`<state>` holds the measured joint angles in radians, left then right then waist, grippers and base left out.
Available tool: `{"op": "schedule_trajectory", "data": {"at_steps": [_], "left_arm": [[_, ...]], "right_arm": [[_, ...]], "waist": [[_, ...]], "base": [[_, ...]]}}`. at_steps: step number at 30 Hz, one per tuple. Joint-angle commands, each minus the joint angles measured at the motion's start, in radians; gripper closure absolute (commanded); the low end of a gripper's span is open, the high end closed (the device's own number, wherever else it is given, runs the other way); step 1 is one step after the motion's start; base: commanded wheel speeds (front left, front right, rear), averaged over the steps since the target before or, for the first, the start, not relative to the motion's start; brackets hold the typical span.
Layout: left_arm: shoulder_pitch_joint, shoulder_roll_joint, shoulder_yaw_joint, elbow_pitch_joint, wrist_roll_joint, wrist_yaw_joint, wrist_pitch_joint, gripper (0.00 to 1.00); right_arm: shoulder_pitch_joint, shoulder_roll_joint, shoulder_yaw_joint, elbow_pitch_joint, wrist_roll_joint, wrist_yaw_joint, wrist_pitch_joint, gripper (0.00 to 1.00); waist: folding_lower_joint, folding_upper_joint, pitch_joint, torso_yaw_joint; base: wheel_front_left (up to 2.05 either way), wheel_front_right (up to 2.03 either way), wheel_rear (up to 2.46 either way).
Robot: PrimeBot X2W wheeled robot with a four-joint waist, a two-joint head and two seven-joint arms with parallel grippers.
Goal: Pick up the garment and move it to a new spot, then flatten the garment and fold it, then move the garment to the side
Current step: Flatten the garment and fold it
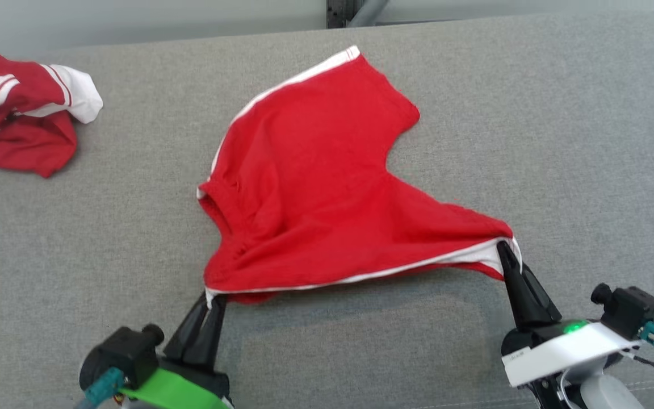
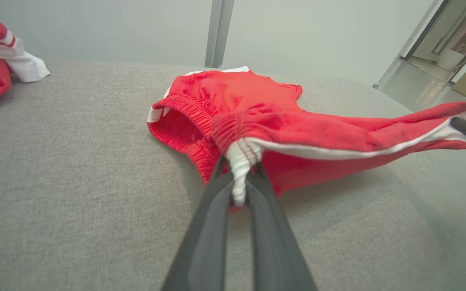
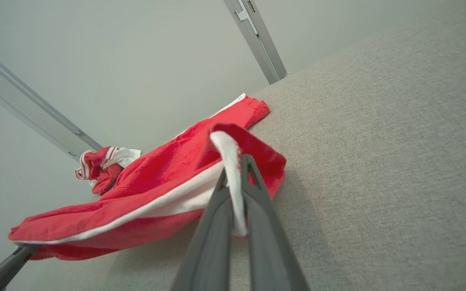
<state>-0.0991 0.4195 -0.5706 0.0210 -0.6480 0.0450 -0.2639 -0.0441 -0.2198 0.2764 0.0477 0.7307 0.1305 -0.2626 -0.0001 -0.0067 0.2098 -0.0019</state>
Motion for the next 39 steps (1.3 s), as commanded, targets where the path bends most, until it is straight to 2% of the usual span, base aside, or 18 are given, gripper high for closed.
{"op": "schedule_trajectory", "data": {"at_steps": [1,10,19,30,39], "left_arm": [[0.041,-0.009,0.007,-0.007,0.01,-0.003,-0.001,1.0],[0.202,-0.056,0.03,-0.04,0.046,-0.023,-0.001,1.0],[0.136,-0.112,0.037,0.028,0.009,-0.073,0.005,1.0],[-0.097,-0.236,0.031,0.268,-0.085,-0.124,0.089,1.0],[-0.303,-0.315,0.063,0.458,-0.175,-0.147,0.143,1.0]], "right_arm": [[0.033,-0.004,-0.009,-0.014,0.006,0.0,0.003,1.0],[0.174,0.007,-0.057,-0.12,-0.018,0.0,0.067,1.0],[0.108,0.028,-0.101,-0.112,-0.036,0.0,0.132,1.0],[-0.127,0.021,-0.153,0.055,-0.064,0.0,0.198,1.0],[-0.435,-0.017,-0.124,0.295,-0.086,0.0,0.25,1.0]], "waist": [[0.0001,0.0067,-0.067,-0.003],[0.0001,0.0067,-0.107,-0.005],[0.0001,0.0067,-0.105,0.03],[0.0001,0.0067,-0.057,0.133],[0.0001,0.0067,0.012,0.195]], "base": [[0.0,0.0,0.0],[0.0,0.0,0.0],[0.0,0.0,0.0],[0.0,0.0,0.0],[0.0,0.0,0.0]]}}
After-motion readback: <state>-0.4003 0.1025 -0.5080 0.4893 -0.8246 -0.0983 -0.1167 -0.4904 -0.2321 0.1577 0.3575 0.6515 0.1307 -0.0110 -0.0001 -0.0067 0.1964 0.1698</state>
